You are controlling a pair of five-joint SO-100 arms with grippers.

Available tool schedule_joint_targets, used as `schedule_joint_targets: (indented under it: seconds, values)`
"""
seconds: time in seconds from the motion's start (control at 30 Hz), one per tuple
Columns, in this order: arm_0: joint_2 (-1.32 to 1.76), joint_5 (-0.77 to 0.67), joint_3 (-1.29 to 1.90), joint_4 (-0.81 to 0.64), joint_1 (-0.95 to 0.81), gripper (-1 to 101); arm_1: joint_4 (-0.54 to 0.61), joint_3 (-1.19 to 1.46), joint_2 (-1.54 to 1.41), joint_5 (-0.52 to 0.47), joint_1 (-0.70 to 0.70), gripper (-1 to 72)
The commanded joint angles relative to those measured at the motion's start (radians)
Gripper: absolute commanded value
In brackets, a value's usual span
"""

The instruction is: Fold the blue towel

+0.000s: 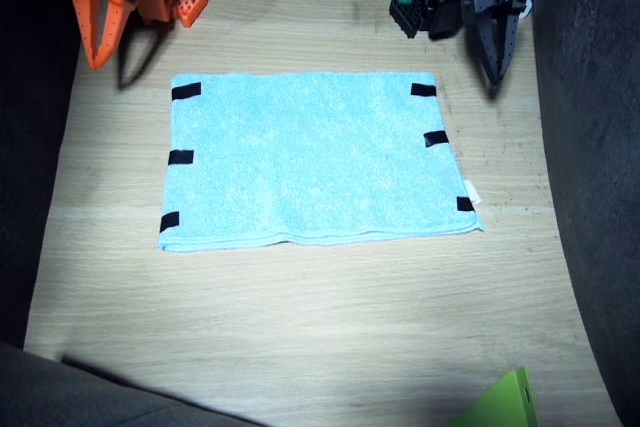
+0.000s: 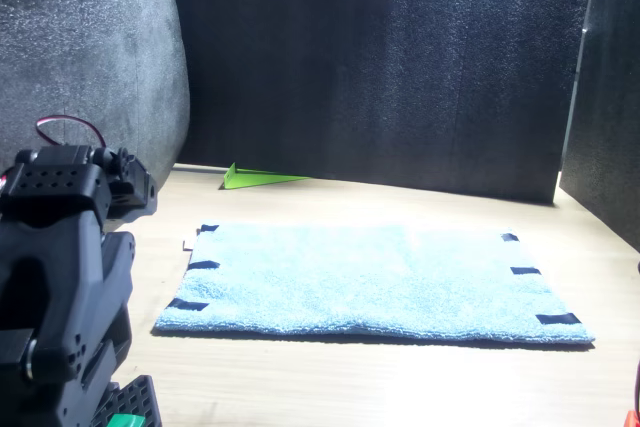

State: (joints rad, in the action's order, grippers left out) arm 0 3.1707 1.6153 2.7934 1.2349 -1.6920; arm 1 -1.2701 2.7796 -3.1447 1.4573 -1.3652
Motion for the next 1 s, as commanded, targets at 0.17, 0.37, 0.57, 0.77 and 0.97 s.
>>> schedule_joint_targets:
  seconds: [0.17,0.37,0.57,0.77,0.97]
  values:
    - [0.009,-0.012,-0.005,0.057,-0.176,0,0.103,0.037,-0.006,0.052,0.066,0.6]
    - [0.009,-0.011,-0.005,0.057,-0.176,0,0.103,0.037,-0.006,0.054,0.067,0.5]
    - [0.009,0.044,-0.020,0.052,-0.112,0,0.146,0.012,-0.006,-0.058,0.051,6.6]
    - [-0.492,0.012,-0.360,-0.029,-0.034,0,0.121,-0.443,0.554,-0.092,0.000,7.2]
    - [-1.068,0.005,-0.759,0.026,0.081,0,-0.123,-1.081,1.259,-0.094,-0.133,7.3]
